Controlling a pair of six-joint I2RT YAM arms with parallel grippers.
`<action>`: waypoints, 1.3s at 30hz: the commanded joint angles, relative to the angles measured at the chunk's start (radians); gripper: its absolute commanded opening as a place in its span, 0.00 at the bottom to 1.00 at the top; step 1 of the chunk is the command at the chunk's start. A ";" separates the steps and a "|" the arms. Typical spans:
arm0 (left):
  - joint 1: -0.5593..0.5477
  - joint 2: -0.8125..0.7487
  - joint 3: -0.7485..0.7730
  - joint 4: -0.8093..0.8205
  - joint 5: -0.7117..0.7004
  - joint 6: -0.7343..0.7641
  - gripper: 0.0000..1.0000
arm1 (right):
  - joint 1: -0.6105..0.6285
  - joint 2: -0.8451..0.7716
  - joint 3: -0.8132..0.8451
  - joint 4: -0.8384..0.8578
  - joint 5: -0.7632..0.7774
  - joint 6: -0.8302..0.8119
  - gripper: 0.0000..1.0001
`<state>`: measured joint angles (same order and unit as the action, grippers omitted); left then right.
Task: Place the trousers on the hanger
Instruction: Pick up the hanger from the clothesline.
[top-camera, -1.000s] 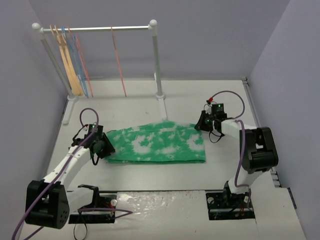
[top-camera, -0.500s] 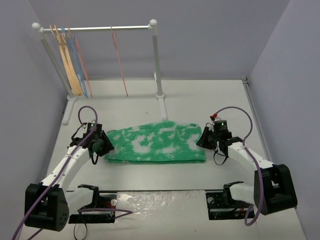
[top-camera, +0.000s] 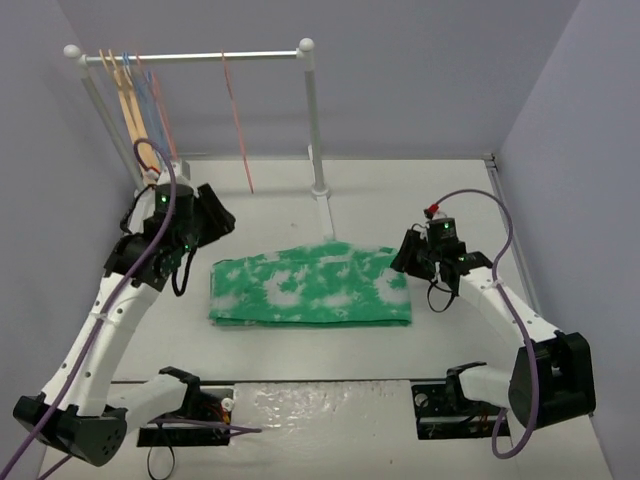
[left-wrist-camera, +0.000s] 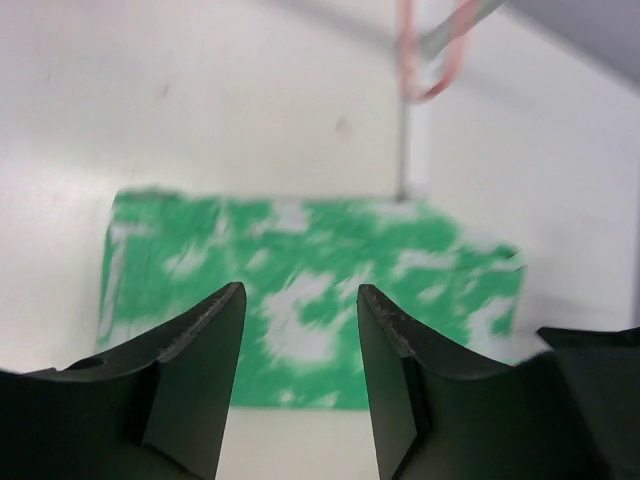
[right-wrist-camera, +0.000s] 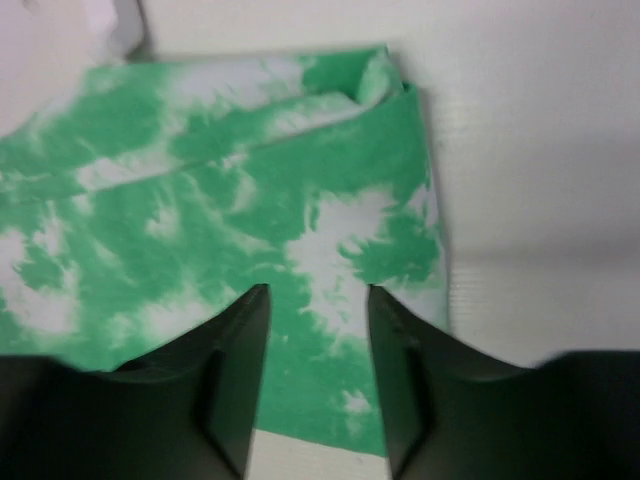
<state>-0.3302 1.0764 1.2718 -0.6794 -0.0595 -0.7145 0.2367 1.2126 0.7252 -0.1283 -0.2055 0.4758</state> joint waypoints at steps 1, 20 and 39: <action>-0.036 0.131 0.297 -0.020 -0.113 0.118 0.53 | 0.006 -0.039 0.194 -0.102 0.080 -0.094 0.58; -0.058 0.896 1.237 0.200 -0.485 0.509 0.68 | -0.002 -0.001 0.363 -0.143 0.052 -0.137 0.93; -0.001 1.008 1.283 0.261 -0.448 0.514 0.48 | -0.028 -0.047 0.303 -0.166 0.048 -0.171 0.94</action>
<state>-0.3520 2.0974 2.5027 -0.4820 -0.5220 -0.1929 0.2180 1.2051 1.0264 -0.3086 -0.1471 0.3248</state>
